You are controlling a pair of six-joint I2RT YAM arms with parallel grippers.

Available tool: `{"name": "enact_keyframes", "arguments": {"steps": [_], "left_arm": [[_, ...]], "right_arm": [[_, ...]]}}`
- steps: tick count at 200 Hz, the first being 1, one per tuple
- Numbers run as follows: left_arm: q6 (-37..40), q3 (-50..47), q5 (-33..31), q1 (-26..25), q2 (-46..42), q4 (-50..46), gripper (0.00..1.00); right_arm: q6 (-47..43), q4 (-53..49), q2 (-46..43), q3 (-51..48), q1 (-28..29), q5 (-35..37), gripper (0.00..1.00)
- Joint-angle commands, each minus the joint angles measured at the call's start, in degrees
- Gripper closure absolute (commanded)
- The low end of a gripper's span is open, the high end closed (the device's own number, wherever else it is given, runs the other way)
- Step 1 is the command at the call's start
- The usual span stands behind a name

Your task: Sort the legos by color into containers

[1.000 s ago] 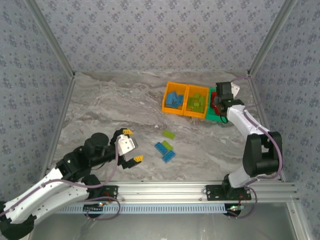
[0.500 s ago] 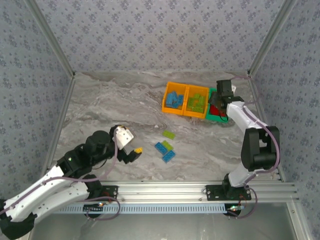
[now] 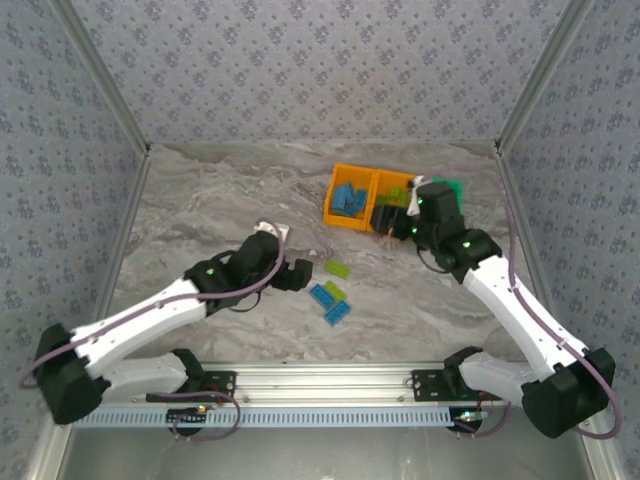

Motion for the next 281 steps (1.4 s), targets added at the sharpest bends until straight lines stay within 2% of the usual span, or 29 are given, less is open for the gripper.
{"name": "enact_keyframes", "arguments": {"steps": [1, 23, 50, 68, 82, 100, 126, 181, 248, 265, 281], "left_arm": [[-0.27, 5.76, 3.21, 0.14, 7.92, 3.19, 0.01], [2.29, 8.58, 3.88, 0.15, 17.16, 5.37, 0.01], [4.36, 13.09, 7.74, -0.08, 27.07, 6.78, 0.01], [6.73, 17.49, 8.46, -1.25, 32.84, 5.67, 0.01], [8.60, 21.11, 6.19, -2.73, 36.94, 4.06, 0.01], [10.18, 24.29, 4.72, -3.79, 41.15, 3.40, 0.01], [10.66, 26.99, 3.95, -3.98, 45.73, 2.89, 0.04], [10.69, 28.12, 1.02, -4.04, 48.98, 1.49, 0.09], [10.47, 21.25, -6.36, -3.89, 43.22, 4.29, 0.05], [10.01, 19.77, -5.96, -3.67, 42.51, 5.78, 0.05], [8.57, 20.17, -1.63, -2.64, 43.70, 5.51, 0.09]], "right_arm": [[-0.69, -6.66, -3.84, -3.24, 4.23, -0.96, 0.20], [1.15, -6.76, -9.82, -6.67, 5.55, -0.37, 0.18], [2.79, -12.80, -16.49, -8.25, 5.61, 1.66, 0.16], [3.64, -15.36, -20.24, -9.31, 5.56, 2.35, 0.10], [4.29, -15.06, -22.32, -10.94, 5.54, -0.39, 0.00], [4.58, -15.13, -22.89, -12.40, 5.58, -5.58, 0.00], [5.39, -18.49, -23.03, -12.65, 6.31, -6.44, 0.00], [8.58, -22.25, -26.63, -13.18, 7.70, -5.89, 0.00], [10.05, -22.97, -27.10, -14.30, 9.65, -4.32, 0.00], [10.15, -22.65, -27.01, -14.46, 9.59, -4.01, 0.00], [10.31, -22.17, -26.95, -14.54, 9.61, -3.68, 0.00]]}}
